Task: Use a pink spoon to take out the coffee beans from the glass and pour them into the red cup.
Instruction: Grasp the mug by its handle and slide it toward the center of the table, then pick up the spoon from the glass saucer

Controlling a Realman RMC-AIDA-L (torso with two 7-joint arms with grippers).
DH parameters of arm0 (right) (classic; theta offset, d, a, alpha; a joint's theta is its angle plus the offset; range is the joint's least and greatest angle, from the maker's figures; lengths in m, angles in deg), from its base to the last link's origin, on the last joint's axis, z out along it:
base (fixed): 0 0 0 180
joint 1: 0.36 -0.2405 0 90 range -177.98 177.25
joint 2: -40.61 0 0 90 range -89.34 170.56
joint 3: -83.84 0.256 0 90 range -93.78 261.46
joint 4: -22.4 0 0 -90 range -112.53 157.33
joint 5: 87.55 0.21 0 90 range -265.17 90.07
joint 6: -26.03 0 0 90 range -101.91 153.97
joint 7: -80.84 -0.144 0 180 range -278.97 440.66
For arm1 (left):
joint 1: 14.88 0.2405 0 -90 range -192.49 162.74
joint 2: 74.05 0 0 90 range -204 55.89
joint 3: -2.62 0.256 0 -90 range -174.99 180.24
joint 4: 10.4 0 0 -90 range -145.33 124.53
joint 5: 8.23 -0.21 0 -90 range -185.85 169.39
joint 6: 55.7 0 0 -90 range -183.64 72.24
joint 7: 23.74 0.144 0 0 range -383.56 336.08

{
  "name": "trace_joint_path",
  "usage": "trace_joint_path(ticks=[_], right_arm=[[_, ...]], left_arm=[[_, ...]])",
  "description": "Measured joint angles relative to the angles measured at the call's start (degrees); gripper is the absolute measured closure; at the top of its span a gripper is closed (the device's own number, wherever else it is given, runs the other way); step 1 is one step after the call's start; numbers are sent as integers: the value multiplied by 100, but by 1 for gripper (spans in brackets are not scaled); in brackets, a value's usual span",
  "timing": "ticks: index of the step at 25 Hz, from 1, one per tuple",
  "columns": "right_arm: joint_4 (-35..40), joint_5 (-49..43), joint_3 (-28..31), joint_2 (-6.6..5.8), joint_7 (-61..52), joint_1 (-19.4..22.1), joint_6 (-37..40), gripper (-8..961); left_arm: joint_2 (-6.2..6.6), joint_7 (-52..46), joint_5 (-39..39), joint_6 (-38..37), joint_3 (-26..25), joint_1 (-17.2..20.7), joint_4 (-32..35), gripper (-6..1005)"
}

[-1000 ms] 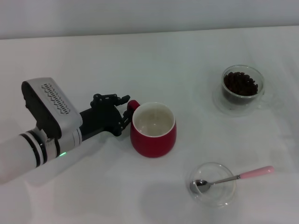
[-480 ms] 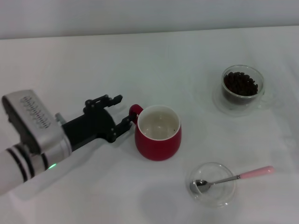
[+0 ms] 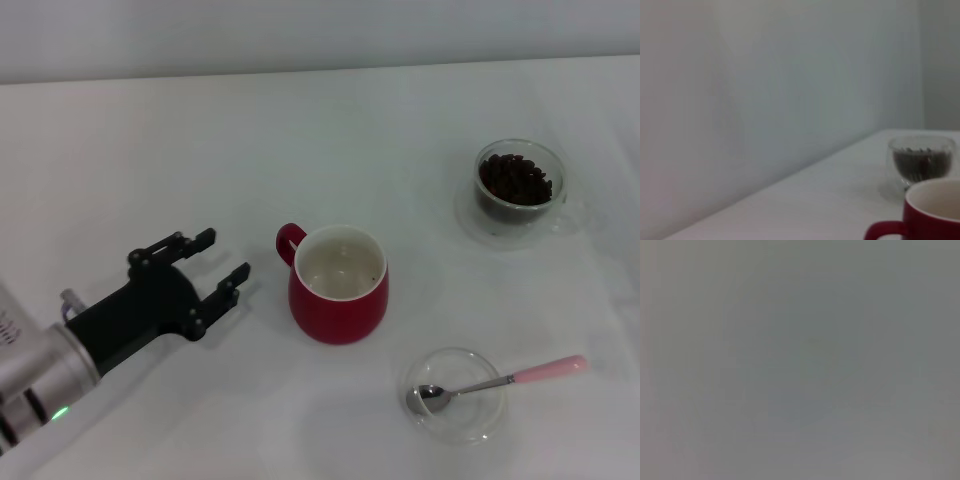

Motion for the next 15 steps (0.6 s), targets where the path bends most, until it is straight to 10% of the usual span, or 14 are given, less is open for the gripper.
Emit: trace_joint_path(ticks=[15], right_arm=[[31, -34, -1099, 3, -2084, 681, -640, 94]], left_arm=[[14, 0, 1115, 1125, 0, 1084, 273, 441]])
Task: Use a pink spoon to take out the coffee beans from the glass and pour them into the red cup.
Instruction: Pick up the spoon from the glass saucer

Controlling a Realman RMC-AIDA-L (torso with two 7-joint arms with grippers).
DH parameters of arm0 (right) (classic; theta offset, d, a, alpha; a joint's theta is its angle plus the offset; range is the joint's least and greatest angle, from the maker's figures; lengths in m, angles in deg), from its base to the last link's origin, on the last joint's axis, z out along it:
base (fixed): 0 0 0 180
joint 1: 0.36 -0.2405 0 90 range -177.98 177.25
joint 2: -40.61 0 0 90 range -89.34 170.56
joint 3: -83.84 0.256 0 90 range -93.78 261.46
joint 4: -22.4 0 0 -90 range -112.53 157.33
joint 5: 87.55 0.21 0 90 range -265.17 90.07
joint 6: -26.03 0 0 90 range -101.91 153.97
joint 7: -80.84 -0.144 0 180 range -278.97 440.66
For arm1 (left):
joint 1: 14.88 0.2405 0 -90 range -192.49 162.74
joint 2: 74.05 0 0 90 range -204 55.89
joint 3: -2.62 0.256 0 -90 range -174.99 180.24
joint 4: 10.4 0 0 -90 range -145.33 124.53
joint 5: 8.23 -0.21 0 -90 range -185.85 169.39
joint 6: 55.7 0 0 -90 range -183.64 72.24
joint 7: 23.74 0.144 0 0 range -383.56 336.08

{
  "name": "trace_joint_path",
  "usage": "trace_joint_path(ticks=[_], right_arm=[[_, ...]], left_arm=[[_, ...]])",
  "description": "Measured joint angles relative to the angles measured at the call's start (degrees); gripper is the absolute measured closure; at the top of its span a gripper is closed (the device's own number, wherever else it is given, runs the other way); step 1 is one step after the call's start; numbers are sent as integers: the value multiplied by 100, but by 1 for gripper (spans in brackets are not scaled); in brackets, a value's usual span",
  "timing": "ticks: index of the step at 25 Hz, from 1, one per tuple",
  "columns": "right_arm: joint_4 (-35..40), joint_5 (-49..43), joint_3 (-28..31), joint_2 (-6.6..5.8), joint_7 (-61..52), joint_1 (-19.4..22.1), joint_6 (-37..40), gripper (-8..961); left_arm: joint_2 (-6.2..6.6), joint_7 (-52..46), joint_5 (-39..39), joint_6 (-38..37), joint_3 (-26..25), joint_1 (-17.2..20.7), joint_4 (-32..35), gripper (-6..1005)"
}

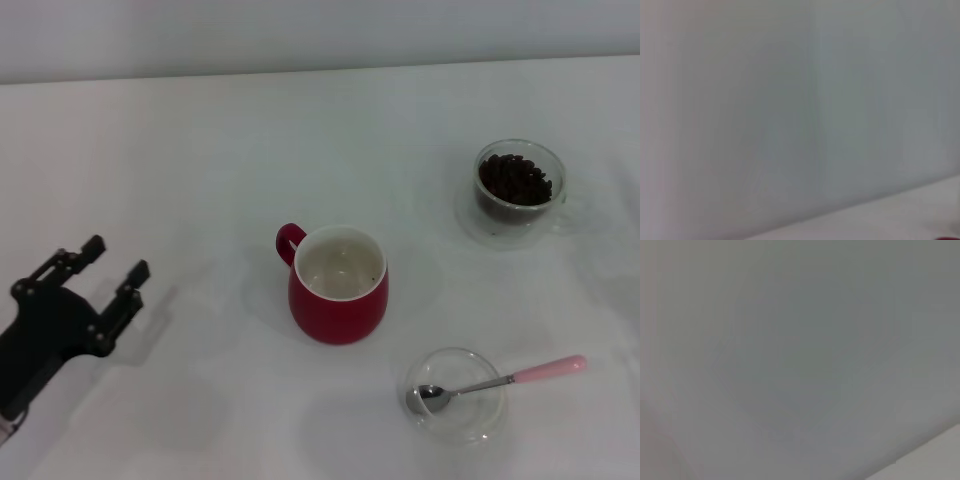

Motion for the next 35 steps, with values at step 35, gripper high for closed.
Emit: trace_joint_path(ticks=[35], right_arm=[[-1050, -1478, -947, 86, -1794, 702, -343, 97]], left_arm=[[22, 0, 938, 706, 0, 0, 344, 447]])
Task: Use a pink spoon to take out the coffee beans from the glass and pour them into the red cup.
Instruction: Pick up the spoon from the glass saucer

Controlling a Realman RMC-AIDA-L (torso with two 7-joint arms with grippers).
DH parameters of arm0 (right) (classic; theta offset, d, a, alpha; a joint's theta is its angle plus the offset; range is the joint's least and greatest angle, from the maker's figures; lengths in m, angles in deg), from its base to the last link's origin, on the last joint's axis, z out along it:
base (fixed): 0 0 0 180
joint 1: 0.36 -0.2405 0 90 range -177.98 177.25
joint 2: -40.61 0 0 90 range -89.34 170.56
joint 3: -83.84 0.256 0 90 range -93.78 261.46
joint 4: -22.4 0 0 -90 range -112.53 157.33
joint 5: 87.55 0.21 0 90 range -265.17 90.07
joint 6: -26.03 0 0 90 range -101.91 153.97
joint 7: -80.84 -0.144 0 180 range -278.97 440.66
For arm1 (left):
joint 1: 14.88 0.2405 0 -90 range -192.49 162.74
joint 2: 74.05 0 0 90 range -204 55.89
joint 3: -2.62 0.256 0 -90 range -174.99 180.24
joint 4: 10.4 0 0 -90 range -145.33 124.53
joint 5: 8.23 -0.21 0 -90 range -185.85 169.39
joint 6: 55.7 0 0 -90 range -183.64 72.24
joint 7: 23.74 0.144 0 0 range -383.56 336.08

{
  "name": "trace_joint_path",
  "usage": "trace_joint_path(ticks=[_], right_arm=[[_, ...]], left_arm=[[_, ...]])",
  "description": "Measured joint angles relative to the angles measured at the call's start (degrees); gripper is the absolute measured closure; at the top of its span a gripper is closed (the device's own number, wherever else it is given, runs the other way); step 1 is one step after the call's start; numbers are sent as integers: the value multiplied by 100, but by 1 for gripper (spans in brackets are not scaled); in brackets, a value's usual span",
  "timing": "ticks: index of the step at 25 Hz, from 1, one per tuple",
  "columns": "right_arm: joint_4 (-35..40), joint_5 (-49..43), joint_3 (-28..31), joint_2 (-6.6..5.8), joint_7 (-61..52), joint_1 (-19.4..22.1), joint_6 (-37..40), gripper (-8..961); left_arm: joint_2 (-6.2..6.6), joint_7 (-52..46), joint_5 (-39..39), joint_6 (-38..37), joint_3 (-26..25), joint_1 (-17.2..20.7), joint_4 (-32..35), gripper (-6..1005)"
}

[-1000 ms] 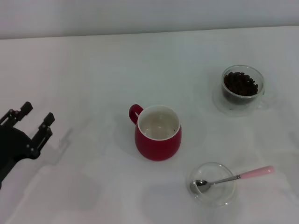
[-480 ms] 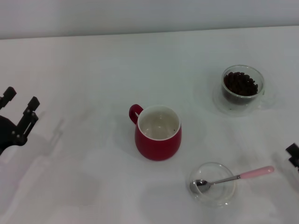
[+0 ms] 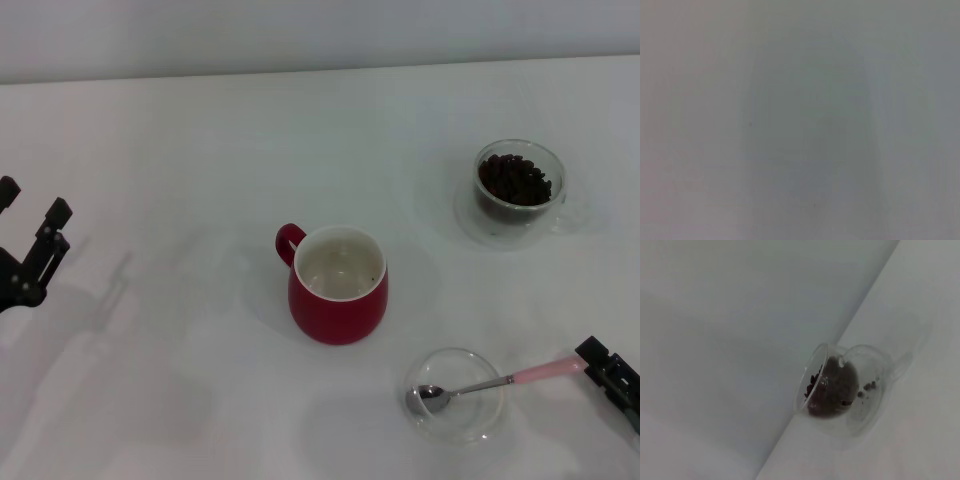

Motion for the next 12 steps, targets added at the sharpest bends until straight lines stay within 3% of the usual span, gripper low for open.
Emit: trace_joint_path(ticks=[12], right_arm=[[-102, -21, -160, 15, -41, -117, -149, 124]], left_arm=[[-11, 0, 16, -43, 0, -7, 0, 453]])
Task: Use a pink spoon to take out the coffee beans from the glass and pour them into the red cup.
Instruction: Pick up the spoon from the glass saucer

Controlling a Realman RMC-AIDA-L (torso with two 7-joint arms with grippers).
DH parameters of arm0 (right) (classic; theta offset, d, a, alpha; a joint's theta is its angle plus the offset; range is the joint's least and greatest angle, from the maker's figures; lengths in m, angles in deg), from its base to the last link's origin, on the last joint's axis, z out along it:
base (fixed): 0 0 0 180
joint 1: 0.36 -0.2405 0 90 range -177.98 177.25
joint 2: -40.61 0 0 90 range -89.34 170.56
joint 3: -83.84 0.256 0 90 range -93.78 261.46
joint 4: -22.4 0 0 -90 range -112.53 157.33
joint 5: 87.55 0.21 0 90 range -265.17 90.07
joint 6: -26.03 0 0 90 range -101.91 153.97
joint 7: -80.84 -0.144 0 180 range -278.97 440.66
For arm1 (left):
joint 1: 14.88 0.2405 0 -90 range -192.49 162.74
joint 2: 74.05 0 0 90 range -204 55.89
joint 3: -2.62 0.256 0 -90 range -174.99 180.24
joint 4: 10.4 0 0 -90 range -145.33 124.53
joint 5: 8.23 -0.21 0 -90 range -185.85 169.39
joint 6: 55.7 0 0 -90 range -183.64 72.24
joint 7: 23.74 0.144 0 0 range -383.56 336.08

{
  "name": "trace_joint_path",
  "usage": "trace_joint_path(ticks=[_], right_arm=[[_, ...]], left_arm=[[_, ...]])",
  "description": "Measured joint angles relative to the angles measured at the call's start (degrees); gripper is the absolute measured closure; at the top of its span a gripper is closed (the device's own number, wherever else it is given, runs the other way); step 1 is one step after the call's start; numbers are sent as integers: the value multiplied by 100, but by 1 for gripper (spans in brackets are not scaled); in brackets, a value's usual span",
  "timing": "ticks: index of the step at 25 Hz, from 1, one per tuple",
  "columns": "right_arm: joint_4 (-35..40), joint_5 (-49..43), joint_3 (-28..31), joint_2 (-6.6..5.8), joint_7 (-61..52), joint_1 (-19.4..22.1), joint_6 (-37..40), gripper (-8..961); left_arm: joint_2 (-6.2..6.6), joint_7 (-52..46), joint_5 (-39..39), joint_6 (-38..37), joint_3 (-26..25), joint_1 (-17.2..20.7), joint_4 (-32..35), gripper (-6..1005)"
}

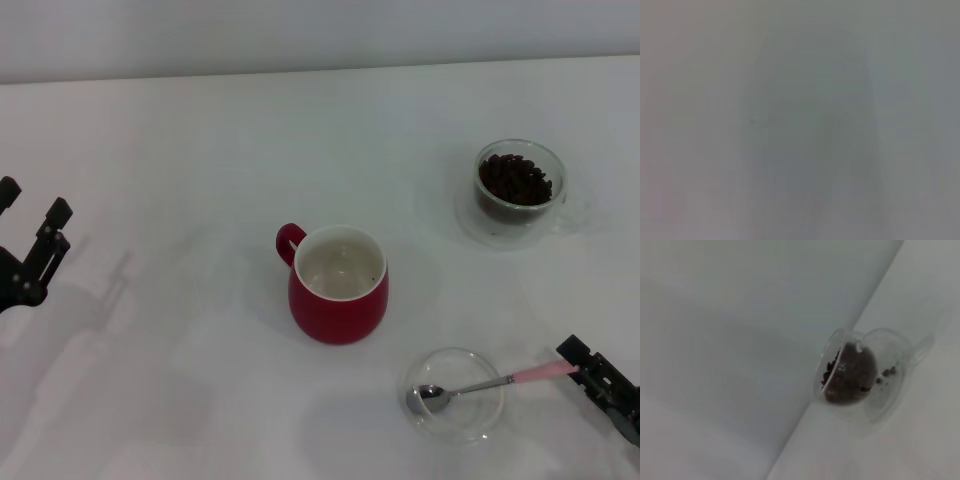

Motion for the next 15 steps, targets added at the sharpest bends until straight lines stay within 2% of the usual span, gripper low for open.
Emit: trace_joint_path(ticks=[15], right_arm=[[4, 4, -144, -8, -1, -122, -46, 144]], left_arm=[[0, 0, 0, -36, 0, 42, 0, 452]])
